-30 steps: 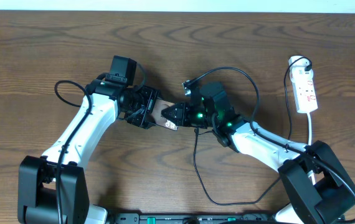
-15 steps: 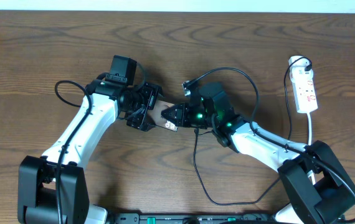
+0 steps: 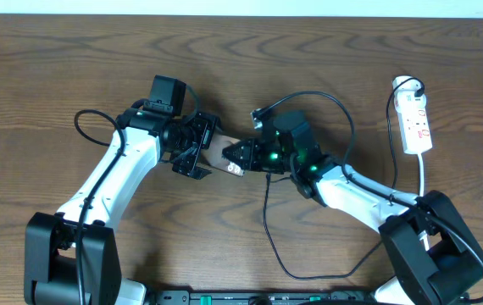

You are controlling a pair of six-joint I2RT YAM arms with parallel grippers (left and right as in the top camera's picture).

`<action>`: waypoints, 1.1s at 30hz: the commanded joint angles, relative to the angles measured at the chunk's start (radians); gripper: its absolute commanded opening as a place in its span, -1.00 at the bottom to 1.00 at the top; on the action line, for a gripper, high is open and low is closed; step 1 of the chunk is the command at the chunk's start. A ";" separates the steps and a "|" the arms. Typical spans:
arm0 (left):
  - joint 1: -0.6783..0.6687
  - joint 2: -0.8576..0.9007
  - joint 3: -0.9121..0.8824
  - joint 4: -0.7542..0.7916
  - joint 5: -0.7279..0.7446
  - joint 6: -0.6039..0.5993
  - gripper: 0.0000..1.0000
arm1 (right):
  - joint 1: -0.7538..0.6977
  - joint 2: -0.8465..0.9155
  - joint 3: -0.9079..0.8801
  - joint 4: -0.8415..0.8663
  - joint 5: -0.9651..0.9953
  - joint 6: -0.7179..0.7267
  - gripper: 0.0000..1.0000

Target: Plug charger to phone and switch on socket

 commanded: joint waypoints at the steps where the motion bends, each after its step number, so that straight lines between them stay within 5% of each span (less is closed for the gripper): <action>1: 0.022 -0.018 0.032 -0.003 0.047 0.018 0.86 | -0.051 0.001 0.010 0.003 -0.003 -0.007 -0.98; 7: 0.082 -0.018 0.032 0.000 0.130 0.055 0.85 | -0.140 0.001 0.010 -0.010 -0.003 -0.006 -0.98; 12: 0.140 -0.018 0.032 0.055 0.182 0.240 0.86 | -0.205 0.001 0.010 -0.009 -0.003 0.048 -0.98; 19: 0.201 -0.018 0.032 0.264 0.335 0.431 0.86 | -0.265 0.001 0.010 0.020 -0.003 0.391 -0.98; 26: 0.207 -0.018 0.032 0.445 0.375 0.387 0.86 | -0.250 0.001 0.010 0.211 -0.001 0.769 -0.98; 33: 0.207 -0.017 0.031 0.504 0.367 0.327 0.86 | -0.210 0.001 0.010 0.404 0.047 0.900 -0.98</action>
